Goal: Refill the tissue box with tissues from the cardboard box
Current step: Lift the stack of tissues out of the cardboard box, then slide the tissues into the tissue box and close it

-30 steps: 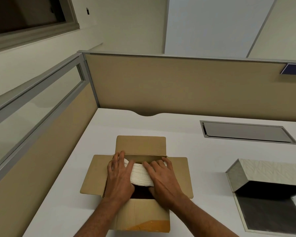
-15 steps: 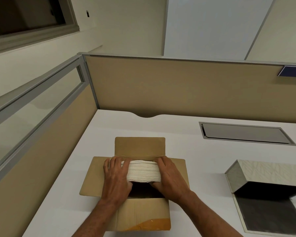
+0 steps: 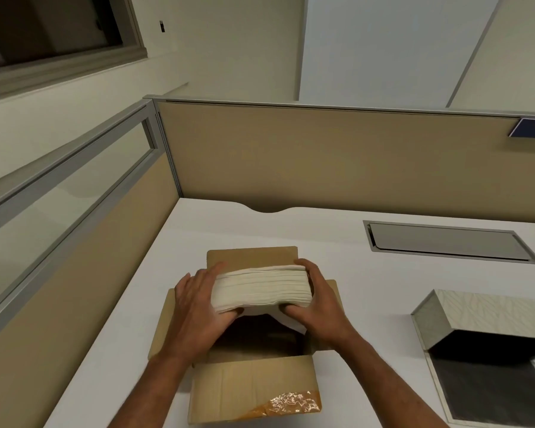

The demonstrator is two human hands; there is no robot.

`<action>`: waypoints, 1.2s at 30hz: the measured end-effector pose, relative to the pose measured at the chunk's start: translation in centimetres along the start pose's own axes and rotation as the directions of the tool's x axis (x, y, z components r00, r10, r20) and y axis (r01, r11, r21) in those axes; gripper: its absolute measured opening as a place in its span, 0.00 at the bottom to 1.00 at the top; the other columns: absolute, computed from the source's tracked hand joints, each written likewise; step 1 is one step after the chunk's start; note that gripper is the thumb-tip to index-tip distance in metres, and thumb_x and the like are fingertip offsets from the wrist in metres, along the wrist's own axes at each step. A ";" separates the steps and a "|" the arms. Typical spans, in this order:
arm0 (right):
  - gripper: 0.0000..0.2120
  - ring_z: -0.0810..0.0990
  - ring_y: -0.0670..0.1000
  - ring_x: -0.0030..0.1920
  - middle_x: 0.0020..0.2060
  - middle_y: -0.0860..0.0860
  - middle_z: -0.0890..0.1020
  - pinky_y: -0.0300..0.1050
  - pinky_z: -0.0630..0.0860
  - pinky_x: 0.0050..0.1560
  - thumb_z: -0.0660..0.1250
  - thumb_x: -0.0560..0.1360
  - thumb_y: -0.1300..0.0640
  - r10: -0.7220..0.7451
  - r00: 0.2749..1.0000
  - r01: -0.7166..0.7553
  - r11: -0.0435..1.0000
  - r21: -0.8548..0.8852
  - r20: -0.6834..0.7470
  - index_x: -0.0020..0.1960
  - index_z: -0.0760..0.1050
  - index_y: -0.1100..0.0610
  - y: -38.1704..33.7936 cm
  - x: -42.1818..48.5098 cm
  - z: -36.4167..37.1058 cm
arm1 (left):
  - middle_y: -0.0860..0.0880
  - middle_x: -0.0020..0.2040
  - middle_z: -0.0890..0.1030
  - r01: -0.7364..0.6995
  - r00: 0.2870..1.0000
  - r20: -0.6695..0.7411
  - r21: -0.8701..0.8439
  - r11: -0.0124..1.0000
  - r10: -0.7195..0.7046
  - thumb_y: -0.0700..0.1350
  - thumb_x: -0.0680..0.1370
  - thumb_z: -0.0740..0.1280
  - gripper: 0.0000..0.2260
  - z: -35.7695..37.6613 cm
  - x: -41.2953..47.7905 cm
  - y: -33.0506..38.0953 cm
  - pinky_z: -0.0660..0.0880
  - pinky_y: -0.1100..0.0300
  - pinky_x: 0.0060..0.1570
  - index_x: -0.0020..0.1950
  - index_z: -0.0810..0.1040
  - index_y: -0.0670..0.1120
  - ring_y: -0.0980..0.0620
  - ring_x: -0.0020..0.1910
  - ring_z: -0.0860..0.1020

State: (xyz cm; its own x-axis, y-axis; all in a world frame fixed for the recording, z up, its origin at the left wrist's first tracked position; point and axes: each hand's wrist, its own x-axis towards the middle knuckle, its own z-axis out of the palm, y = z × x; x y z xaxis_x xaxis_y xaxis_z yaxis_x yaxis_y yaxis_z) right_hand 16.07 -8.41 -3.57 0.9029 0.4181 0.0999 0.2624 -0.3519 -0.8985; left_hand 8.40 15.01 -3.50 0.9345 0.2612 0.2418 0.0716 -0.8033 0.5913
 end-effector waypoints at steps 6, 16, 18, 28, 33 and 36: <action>0.36 0.75 0.38 0.61 0.60 0.35 0.77 0.35 0.78 0.55 0.79 0.69 0.56 0.058 0.993 -0.030 0.966 0.256 -0.102 0.70 0.64 0.43 -1.7 -0.2 -1.4 | 0.58 0.67 0.69 0.034 0.999 -0.003 -0.275 0.961 -0.036 0.53 0.65 0.81 0.44 -2.6 1.5 2.4 0.72 0.54 0.61 0.73 0.59 0.67 0.54 0.65 0.68; 0.34 0.82 0.46 0.55 0.57 0.42 0.80 0.37 0.81 0.43 0.76 0.65 0.45 0.258 0.928 -0.091 0.857 0.507 -0.270 0.68 0.68 0.42 -2.7 -3.1 -5.2 | 0.61 0.59 0.75 0.203 0.977 0.095 -0.687 0.698 -0.191 0.58 0.62 0.77 0.34 -2.6 2.0 7.8 0.79 0.71 0.41 0.67 0.71 0.66 0.55 0.58 0.75; 0.35 0.81 0.48 0.55 0.58 0.44 0.80 0.37 0.81 0.42 0.76 0.65 0.43 0.318 0.901 -0.125 0.841 0.526 -0.295 0.68 0.67 0.42 -2.8 -4.5 -7.1 | 0.58 0.59 0.77 0.261 0.964 0.163 -0.726 0.636 -0.210 0.58 0.62 0.78 0.32 -1.9 1.7 9.7 0.80 0.66 0.43 0.64 0.74 0.65 0.55 0.57 0.77; 0.33 0.77 0.49 0.60 0.63 0.49 0.76 0.49 0.79 0.52 0.76 0.69 0.42 0.575 0.750 -0.338 0.757 0.560 -0.325 0.69 0.66 0.43 2.3 -15.6 -20.2 | 0.46 0.60 0.84 0.554 0.832 0.493 -0.723 0.412 -0.253 0.56 0.59 0.83 0.33 8.3 -4.3 22.1 0.79 0.43 0.60 0.61 0.79 0.55 0.45 0.56 0.84; 0.29 0.79 0.50 0.56 0.57 0.47 0.80 0.54 0.79 0.54 0.75 0.70 0.46 0.669 0.681 -0.411 0.686 0.600 -0.298 0.68 0.68 0.47 7.6 -20.7 -26.4 | 0.50 0.55 0.80 0.688 0.725 0.568 -0.622 0.374 -0.390 0.59 0.59 0.81 0.36 14.6 -8.5 28.6 0.78 0.51 0.53 0.63 0.71 0.55 0.49 0.55 0.80; 0.28 0.79 0.50 0.55 0.58 0.47 0.79 0.53 0.78 0.52 0.75 0.71 0.48 0.700 0.650 -0.437 0.663 0.608 -0.296 0.67 0.68 0.48 10.1 -22.8 -29.3 | 0.48 0.56 0.82 0.773 0.635 0.657 -0.548 0.321 -0.407 0.59 0.62 0.80 0.33 17.5 -10.5 31.4 0.81 0.49 0.49 0.62 0.71 0.50 0.48 0.54 0.81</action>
State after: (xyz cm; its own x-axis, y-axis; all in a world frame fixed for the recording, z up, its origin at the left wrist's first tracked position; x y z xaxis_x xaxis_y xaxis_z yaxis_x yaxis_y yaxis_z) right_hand 8.08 -46.03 -2.46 0.8715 -0.2227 -0.4370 -0.4271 0.0933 -0.8994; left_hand 6.96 -22.26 -0.92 0.7930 0.1413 -0.5926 0.5539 0.2376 0.7979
